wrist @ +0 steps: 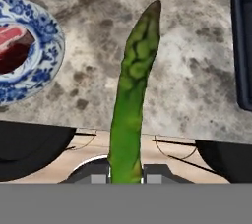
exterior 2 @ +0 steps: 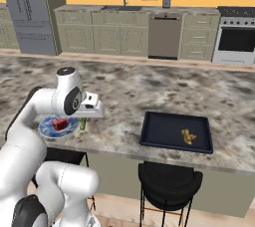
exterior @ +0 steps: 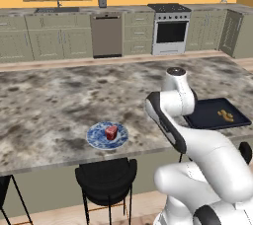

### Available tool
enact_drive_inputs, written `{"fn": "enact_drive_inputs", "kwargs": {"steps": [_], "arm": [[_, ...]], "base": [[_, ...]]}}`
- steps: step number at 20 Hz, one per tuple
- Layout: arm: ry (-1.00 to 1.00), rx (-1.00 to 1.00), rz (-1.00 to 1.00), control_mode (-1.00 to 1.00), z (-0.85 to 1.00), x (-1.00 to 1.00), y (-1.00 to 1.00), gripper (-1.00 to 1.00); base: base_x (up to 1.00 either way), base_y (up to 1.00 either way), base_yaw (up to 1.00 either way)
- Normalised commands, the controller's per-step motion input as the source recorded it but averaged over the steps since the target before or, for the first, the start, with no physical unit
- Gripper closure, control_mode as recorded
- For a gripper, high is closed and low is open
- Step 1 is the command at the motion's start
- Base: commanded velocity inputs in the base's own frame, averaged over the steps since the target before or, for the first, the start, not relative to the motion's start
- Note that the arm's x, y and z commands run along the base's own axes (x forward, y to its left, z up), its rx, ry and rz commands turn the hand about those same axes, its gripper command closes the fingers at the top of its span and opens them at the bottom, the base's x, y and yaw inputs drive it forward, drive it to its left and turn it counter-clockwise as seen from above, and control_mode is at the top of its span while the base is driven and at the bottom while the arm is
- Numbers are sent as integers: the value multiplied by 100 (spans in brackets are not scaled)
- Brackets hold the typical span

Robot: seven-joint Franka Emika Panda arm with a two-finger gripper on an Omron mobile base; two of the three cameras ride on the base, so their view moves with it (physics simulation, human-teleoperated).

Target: Create a steak meal by picking up the steak and asparagus from the tray and placing them on the plate. Leave the ginger on the tray.

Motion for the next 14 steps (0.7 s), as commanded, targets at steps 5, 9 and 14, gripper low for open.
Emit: {"fn": "enact_drive_inputs", "kwargs": {"steps": [5,9,14], "arm": [[0,0,0,-100,22,-8,100,100],[0,1,-1,-100,1,0,97,100],[0,4,-1,-100,-6,1,88,100]], "base": [[0,0,0],[0,0,0],[0,0,0]]}}
